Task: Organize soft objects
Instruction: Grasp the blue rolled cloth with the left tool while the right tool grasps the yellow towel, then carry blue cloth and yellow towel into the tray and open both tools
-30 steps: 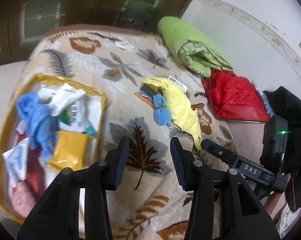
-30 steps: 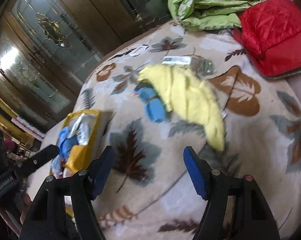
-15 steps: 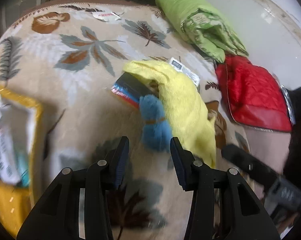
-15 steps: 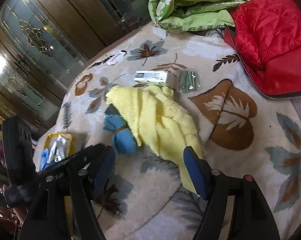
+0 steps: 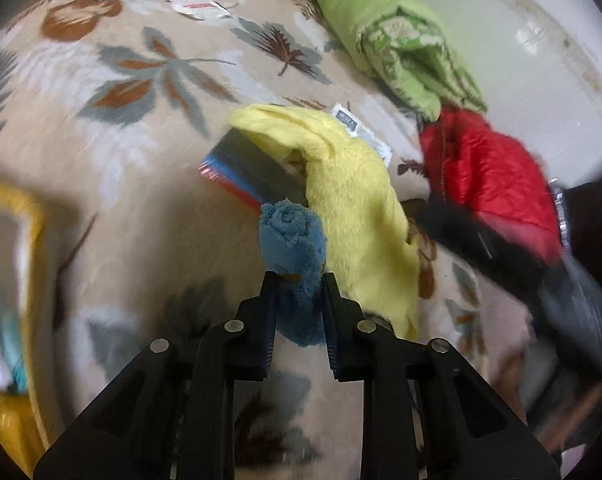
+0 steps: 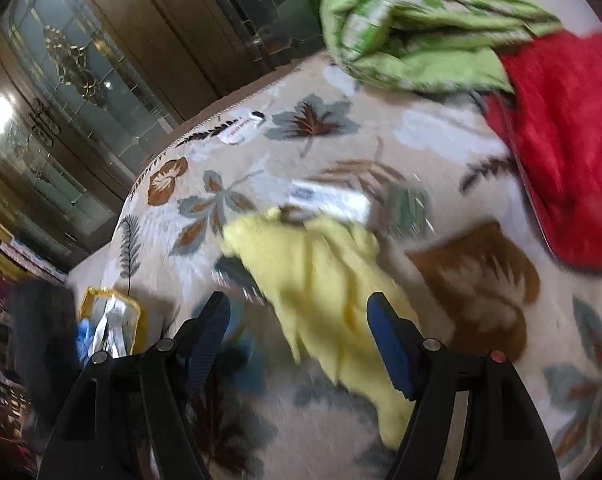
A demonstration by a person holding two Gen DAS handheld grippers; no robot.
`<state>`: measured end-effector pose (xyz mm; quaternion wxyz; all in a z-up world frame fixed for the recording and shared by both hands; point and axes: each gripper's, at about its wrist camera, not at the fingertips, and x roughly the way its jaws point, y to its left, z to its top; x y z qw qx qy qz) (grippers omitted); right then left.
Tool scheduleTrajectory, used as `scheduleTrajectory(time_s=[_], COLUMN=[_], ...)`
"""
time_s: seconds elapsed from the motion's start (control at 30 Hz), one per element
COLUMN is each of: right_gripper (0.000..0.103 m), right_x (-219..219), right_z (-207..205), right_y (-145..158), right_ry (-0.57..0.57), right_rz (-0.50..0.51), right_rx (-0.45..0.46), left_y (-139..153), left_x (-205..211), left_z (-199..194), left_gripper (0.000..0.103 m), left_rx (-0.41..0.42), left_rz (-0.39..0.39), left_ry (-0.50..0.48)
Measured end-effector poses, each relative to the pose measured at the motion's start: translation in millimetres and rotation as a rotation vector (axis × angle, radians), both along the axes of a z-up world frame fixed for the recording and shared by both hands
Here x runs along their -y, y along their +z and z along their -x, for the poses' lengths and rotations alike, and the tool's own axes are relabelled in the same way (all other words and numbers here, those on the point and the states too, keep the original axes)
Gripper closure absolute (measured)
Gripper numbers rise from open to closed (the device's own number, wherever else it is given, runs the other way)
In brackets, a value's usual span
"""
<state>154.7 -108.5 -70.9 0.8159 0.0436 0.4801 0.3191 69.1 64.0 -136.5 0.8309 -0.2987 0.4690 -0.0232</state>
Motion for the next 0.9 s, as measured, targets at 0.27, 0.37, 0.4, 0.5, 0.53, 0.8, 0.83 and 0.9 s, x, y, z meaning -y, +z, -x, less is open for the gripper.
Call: scheduleTrajectory(time_s=[0.27, 0.37, 0.4, 0.5, 0.53, 0.8, 0.83, 0.9], right_gripper=[0.044, 0.056, 0.057, 0.061, 0.061, 0.061, 0.061, 0.061], right_x=[-56.6, -54.4, -48.1, -37.9, -34.3, -12.3, -12.0, -10.7], right_z=[-17.8, -8.7, -4.3, 8.1, 13.4, 81.2, 88.4, 111.4], right_y=[-23.6, -26.4, -26.2, -18.2, -13.9, 20.6, 23.4, 32.8], right_ry=[0.032, 0.005, -0.015, -0.037, -0.042, -0.045, -0.043, -0.029], right_rz=[0.153, 0.205, 0.184, 0.166, 0.15, -0.021, -0.035, -0.087], right_rx=[0.06, 0.084, 0.07, 0.077, 0.074, 0.034, 0.03, 0.008], left_y=[28.1, 38.0, 40.2, 45.0, 45.9, 52.4, 56.4, 61.9], left_x=[-9.4, -10.9, -12.4, -12.6, -11.4, -16.4, -18.5, -20.8], left_z=[71.9, 93.3, 99.9, 117.7, 122.4, 163.1, 170.3, 180.4], left_gripper=[0.083, 0.083, 0.083, 0.083, 0.083, 0.083, 0.083, 0.083], left_rx=[0.047, 0.062, 0.07, 0.08, 0.084, 0.092, 0.101, 0.114], left_rz=[0.021, 0.005, 0.014, 0.011, 0.008, 0.002, -0.009, -0.024], left_ry=[0.021, 0.039, 0.044, 0.059, 0.061, 0.092, 0.101, 0.11])
